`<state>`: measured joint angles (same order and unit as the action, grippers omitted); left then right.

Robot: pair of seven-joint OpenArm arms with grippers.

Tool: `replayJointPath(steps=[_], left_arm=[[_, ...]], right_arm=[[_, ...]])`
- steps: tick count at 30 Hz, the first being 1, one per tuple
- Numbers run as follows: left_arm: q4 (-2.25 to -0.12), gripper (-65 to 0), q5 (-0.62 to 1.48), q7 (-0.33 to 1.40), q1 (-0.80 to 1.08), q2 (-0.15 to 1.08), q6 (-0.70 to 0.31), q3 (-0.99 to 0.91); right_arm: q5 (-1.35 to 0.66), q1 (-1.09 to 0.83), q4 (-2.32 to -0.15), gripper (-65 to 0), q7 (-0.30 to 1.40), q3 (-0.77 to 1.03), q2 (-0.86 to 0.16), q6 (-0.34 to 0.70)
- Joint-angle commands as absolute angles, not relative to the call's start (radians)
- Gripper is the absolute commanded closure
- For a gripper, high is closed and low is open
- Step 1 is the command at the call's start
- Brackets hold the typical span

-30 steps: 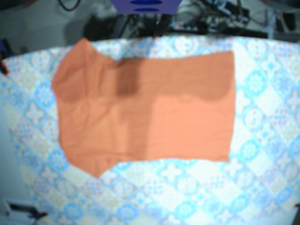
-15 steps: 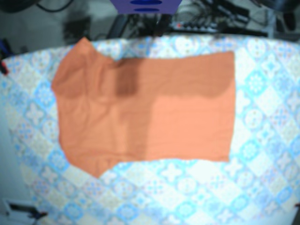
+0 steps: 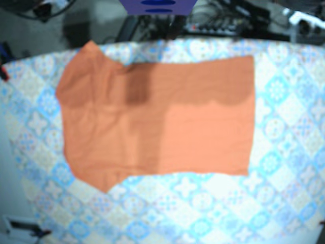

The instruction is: Fold the T-shirt properly

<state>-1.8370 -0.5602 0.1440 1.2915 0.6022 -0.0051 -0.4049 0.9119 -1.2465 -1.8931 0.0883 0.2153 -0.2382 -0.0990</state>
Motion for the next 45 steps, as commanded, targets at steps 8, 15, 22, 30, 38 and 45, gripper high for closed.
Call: replayJointPath(steps=[8,15,22,30,38,45], left_arm=[[-1.982,-14.2,-0.679,0.315,1.254,0.699,-0.019,-0.341],[-1.982,-14.2,-0.768,0.375,1.086,0.714,-0.114,-0.228],[-1.979,-14.2,-0.851,0.377,0.961,0.707,-0.176,-0.139],[-1.977,-14.2,-0.858,0.47,0.835,0.734,-0.222,-0.033],[-1.977,-14.2,-0.855,0.518,0.789,0.763,-0.222,0.053],[-1.977,-20.0,-0.855,0.518,0.792,0.762,-0.222,0.053]], right_arm=[[1.121,-1.11,-1.916,-5.4,0.097,0.213,-0.245,-0.108],[1.135,-0.98,-1.916,-12.8,0.105,0.142,-0.315,-0.054],[1.135,-0.852,-1.908,-32.9,0.105,0.137,-0.328,0.013],[1.127,-0.756,-1.776,-37.4,0.105,0.136,-0.352,0.062],[1.127,-0.68,-1.624,-37.4,0.097,0.102,-0.352,0.058],[1.129,-0.657,-1.616,-37.4,0.099,0.077,-0.352,0.058]])
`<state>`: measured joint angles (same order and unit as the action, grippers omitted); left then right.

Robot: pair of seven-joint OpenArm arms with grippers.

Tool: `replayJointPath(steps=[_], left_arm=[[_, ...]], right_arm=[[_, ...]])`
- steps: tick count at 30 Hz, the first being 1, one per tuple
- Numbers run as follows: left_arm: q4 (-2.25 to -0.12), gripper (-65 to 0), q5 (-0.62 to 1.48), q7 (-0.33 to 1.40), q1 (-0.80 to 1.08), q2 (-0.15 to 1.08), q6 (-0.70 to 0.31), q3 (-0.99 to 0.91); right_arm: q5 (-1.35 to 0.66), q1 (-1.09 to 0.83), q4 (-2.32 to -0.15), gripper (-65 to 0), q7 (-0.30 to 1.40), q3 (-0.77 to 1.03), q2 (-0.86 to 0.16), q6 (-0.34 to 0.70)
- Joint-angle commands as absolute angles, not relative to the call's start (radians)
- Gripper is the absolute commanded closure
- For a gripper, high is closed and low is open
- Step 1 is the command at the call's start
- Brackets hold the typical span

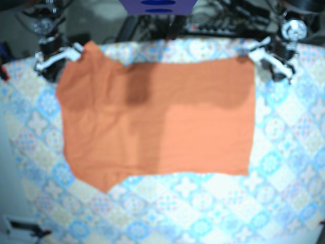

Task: Fold the T-shirt properly
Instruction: 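Lower both grippers onto the shirt's shoulder corners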

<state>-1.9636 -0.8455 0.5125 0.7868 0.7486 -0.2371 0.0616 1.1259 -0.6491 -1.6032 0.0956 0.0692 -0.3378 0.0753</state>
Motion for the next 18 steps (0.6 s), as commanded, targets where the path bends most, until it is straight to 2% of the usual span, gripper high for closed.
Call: replayJointPath(steps=[1,5,18], left_arm=[[-1.977,-21.6,-0.854,0.518,0.794,0.763,-0.222,0.053],[-1.977,-26.0,-0.855,0.519,0.794,0.763,-0.222,0.053],[-1.977,-26.4,-0.855,0.519,0.814,0.762,-0.222,0.05]], right_arm=[[1.132,-0.657,-1.613,-37.4,0.101,0.077,-0.352,0.058],[1.133,-0.624,-1.59,-37.4,0.101,0.077,-0.352,0.058],[1.135,-0.604,-1.474,-37.4,0.097,0.077,-0.352,0.028]])
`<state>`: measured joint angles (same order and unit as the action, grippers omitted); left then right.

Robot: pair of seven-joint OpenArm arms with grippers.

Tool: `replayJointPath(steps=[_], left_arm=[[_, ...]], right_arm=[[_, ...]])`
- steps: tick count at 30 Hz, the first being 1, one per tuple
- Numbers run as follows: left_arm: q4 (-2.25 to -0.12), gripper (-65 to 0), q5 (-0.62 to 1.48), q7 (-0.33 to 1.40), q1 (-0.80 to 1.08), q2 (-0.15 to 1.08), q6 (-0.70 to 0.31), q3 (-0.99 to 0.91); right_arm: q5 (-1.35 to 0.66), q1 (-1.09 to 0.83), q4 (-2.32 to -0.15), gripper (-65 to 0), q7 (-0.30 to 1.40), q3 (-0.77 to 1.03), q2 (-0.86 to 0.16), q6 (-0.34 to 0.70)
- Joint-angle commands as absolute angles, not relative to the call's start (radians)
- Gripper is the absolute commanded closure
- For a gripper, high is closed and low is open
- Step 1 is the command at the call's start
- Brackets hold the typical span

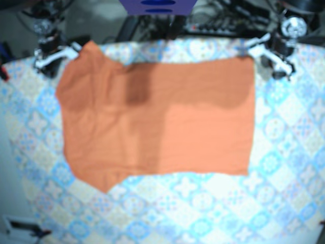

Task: Fold the T-shirt properly
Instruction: 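Lower both grippers onto the shirt's shoulder corners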

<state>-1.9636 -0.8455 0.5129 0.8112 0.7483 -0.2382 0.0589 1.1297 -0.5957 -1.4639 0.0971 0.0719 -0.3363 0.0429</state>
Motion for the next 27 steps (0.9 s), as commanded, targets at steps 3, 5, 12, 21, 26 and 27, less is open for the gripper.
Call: replayJointPath(steps=[3,5,12,21,26,27], left_arm=[[-1.977,-26.4,-0.854,0.519,0.814,0.762,-0.222,0.05],[-1.977,-26.4,-0.855,0.519,0.814,0.762,-0.222,0.05],[-1.977,-26.4,-0.855,0.519,0.814,0.76,-0.222,0.05],[-1.977,-26.4,-0.855,0.519,0.814,0.76,-0.222,0.048],[-1.977,-26.4,-0.855,0.519,0.814,0.759,-0.222,0.048],[-1.977,-26.4,-0.855,0.519,0.814,0.759,-0.222,0.048]], right_arm=[[1.135,-0.608,-1.465,-37.4,0.097,0.076,-0.351,0.021],[1.135,-0.608,-1.465,-37.4,0.097,0.054,-0.351,0.019],[1.135,-0.61,-1.471,-37.4,0.104,-0.007,-0.348,0.019],[1.156,-0.611,-1.471,-37.4,0.105,-0.051,-0.346,0.019],[1.193,-0.645,-1.472,-37.4,0.105,-0.07,-0.346,0.019],[1.205,-0.645,-1.472,-37.4,0.105,-0.081,-0.346,0.019]])
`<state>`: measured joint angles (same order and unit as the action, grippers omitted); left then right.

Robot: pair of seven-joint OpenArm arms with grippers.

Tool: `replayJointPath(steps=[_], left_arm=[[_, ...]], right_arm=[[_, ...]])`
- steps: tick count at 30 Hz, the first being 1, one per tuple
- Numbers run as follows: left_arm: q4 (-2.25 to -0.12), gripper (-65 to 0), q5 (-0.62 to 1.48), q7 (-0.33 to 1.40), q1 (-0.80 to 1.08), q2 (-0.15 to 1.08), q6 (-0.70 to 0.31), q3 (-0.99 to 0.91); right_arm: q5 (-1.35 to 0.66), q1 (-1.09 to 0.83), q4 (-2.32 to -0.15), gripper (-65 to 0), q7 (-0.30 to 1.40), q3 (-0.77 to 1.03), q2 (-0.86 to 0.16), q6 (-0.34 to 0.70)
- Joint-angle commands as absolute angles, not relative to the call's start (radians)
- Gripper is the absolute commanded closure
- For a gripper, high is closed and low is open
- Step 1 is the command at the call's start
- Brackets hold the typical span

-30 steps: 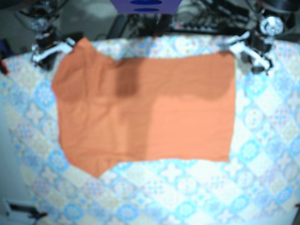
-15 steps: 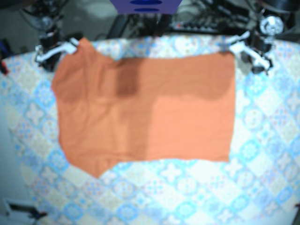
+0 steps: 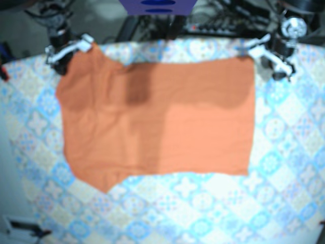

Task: Fold the T-shirt properly
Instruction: 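Lower both grippers onto the shirt's shoulder corners, then pinch the shoulder corners with both grippers and draw them inward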

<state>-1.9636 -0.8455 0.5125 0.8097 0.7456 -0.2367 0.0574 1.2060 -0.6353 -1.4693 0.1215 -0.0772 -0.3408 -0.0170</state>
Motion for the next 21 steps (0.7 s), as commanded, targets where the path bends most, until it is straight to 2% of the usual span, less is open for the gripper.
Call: replayJointPath(steps=[1,16,19,21], left_arm=[[-1.977,-26.4,-0.855,0.519,0.814,0.759,-0.222,0.048],[-1.977,-26.4,-0.855,0.519,0.812,0.757,-0.222,0.048],[-1.977,-26.4,-0.855,0.519,0.809,0.757,-0.222,0.05],[-1.977,-26.4,-0.854,0.519,0.809,0.757,-0.222,0.05]], right_arm=[[1.213,-0.645,-1.472,-37.4,0.105,-0.088,-0.346,0.019],[1.219,-0.645,-1.518,-37.1,0.105,-0.143,-0.325,0.018],[1.219,-0.645,-1.531,-32.0,0.105,-0.143,-0.325,0.018],[1.219,-0.641,-1.531,-25.1,0.105,-0.143,-0.323,0.018]])
